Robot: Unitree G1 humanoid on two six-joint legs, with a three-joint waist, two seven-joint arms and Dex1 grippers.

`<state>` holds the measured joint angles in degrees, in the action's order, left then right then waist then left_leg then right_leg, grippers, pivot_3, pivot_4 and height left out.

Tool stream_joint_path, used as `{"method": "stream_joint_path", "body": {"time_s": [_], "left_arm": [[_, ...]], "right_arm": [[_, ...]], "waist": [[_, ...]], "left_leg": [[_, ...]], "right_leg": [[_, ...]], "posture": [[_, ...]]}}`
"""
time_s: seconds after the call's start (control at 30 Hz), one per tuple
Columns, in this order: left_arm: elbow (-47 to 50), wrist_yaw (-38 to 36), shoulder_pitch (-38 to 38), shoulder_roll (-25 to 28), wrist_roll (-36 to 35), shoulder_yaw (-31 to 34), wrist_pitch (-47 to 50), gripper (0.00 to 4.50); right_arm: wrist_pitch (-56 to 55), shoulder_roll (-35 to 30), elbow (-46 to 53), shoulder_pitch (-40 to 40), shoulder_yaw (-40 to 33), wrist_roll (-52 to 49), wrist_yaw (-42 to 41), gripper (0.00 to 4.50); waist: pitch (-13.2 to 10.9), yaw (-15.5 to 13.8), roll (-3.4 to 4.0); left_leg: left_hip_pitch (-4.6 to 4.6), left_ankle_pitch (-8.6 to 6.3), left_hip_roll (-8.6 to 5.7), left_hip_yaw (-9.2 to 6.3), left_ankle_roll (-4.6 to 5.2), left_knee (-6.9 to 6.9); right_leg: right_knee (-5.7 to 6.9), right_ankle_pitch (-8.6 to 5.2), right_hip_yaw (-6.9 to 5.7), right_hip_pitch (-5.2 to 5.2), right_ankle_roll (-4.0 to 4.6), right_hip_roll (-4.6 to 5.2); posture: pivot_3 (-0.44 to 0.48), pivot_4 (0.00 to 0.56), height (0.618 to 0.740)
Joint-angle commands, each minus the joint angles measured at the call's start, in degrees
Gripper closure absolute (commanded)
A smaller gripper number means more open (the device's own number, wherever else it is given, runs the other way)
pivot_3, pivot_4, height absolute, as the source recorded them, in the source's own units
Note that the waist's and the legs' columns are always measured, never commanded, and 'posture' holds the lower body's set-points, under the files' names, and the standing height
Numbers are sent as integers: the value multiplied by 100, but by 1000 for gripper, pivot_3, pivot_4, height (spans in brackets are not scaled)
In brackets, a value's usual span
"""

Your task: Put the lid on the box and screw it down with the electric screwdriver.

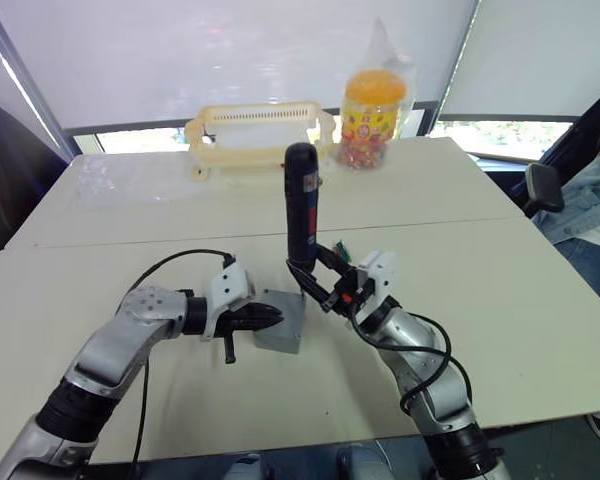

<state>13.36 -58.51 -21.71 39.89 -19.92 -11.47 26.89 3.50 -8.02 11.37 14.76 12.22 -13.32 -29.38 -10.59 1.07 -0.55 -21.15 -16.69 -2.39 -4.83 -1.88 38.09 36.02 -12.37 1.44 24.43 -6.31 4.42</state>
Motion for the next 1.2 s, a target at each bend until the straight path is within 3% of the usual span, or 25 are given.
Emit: {"method": "stream_joint_path", "body": {"time_s": [0.03,0.27,0.47,0.93,1.2], "left_arm": [[-40,48,79,10,95,13,53,4139],[4,70,124,29,99,28,63,4139],[53,80,165,37,105,32,78,4139],[40,37,209,93,133,20,80,4139],[54,19,234,117,138,38,97,4139]], "right_arm": [[33,-89,-389,-187,193,227,-92,2768],[-421,-59,-808,-280,150,362,-59,2768],[-516,28,-969,-308,120,266,-34,2768],[-533,210,-1325,-528,283,204,-190,2768],[-784,288,-1689,-505,333,308,-216,2768]], "waist": [[9,1,1],[53,4,0],[54,2,0],[73,14,-2],[104,25,-19]], "left_leg": [[0,0,0,0,0,0],[17,-1,1,1,1,-9],[96,-15,5,-9,22,-16],[109,-17,7,-15,24,-28],[176,-17,22,-11,24,-100]], "right_leg": [[0,0,0,0,0,0],[-1,-5,0,-14,3,0],[-10,-61,-2,-95,32,0],[-10,-62,-1,-98,33,0],[-50,-88,0,-145,35,-10]], "posture": [[0,150,740],[0,150,740],[0,150,740],[0,150,740],[0,150,740]]}}
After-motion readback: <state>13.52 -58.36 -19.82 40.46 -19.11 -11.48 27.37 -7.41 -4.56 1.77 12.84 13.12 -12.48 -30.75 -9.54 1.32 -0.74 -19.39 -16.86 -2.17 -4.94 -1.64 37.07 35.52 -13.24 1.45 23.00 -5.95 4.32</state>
